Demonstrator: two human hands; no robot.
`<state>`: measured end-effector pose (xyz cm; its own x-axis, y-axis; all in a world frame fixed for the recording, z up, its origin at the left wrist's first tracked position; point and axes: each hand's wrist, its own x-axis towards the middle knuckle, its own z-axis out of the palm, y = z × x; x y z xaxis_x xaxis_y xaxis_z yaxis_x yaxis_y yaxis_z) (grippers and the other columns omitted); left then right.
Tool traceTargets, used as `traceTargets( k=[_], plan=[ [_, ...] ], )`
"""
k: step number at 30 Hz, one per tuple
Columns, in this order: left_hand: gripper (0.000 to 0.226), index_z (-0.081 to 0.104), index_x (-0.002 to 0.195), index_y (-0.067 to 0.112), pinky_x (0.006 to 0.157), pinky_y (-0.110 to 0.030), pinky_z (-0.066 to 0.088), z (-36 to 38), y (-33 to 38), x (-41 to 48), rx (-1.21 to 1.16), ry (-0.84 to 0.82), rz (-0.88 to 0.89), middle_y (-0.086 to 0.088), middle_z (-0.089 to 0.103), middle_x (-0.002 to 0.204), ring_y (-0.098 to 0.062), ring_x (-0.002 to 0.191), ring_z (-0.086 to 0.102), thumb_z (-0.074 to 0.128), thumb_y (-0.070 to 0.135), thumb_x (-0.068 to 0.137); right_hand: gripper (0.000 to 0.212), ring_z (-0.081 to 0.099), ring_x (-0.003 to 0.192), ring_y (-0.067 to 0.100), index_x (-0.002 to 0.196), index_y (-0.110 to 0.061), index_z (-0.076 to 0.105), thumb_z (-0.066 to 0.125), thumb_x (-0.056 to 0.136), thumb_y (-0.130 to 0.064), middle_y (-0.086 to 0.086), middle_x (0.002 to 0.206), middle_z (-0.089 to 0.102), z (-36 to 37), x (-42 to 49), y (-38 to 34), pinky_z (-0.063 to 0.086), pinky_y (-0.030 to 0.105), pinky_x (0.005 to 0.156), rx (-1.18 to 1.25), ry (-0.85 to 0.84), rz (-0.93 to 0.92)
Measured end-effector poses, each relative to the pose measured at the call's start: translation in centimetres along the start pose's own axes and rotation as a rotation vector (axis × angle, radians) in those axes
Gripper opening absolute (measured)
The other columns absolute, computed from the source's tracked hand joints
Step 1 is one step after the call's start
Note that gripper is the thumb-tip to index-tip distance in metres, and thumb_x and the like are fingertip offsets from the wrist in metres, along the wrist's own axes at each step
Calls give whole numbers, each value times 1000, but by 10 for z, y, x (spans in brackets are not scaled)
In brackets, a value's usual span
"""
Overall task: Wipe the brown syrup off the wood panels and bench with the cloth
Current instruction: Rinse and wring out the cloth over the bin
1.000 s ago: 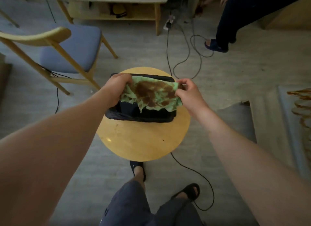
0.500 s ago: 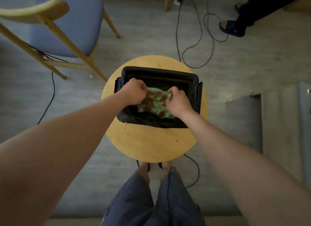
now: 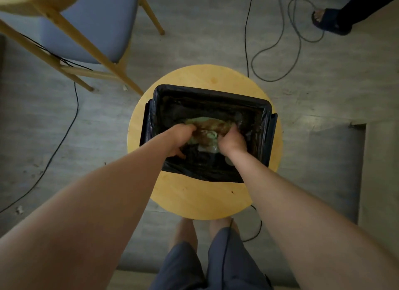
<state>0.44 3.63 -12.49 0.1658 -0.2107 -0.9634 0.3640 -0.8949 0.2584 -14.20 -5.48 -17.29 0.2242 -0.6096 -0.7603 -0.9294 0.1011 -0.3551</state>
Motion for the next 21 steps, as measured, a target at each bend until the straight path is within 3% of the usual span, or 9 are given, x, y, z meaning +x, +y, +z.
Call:
traceTargets(
  k=[4, 7, 10, 13, 16, 18, 21],
  plan=[
    [48, 50, 144, 23, 93, -54, 53, 7, -4, 9, -218, -1, -22, -9, 58, 141, -36, 126, 55, 45, 50, 105, 40, 61, 119, 29, 144, -26, 51, 51, 104, -31, 5, 128, 63, 12, -11, -6, 50, 38, 101, 152, -151, -122],
    [48, 58, 133, 17, 95, -51, 56, 9, -2, 15, -358, 2, -20, -13, 68, 123, -34, 110, 65, 41, 53, 107, 24, 65, 101, 18, 112, -27, 67, 49, 102, -40, -3, 106, 69, 22, -38, -17, 56, 44, 93, 344, -201, -292],
    [61, 59, 134, 7, 100, -44, 53, 5, 3, 21, -447, 10, -52, -18, 69, 115, -35, 109, 66, 51, 58, 102, 27, 64, 91, 19, 92, -24, 64, 42, 102, -36, 2, 93, 65, 29, -52, -28, 56, 45, 84, 411, -206, -442],
    [56, 59, 126, 1, 86, -35, 52, 6, 9, 18, -524, 10, -67, -15, 66, 95, -29, 88, 64, 52, 53, 104, 33, 62, 77, 21, 89, -16, 59, 36, 103, -35, 4, 81, 61, 30, -51, -39, 53, 45, 71, 229, -30, -592],
    [52, 61, 119, 0, 92, -38, 50, 11, 12, 15, -561, 6, -30, -8, 59, 83, -22, 76, 56, 43, 48, 109, 39, 62, 71, 23, 93, -13, 59, 30, 104, -37, 4, 78, 62, 32, -42, -43, 53, 42, 63, -59, 166, -684],
    [52, 64, 110, 4, 86, -37, 54, 13, 12, 10, -588, -12, -16, -10, 66, 87, -24, 83, 63, 42, 51, 108, 40, 64, 72, 26, 97, -14, 59, 29, 104, -39, 5, 80, 64, 31, -32, -42, 52, 40, 61, -195, 255, -698],
    [54, 68, 121, 6, 95, -45, 59, 14, 9, 11, -506, 48, 60, -14, 75, 103, -31, 97, 73, 45, 53, 106, 34, 67, 83, 33, 107, -12, 57, 36, 108, -39, 10, 93, 66, 22, -11, -28, 52, 42, 64, -302, 258, -606]
  ],
)
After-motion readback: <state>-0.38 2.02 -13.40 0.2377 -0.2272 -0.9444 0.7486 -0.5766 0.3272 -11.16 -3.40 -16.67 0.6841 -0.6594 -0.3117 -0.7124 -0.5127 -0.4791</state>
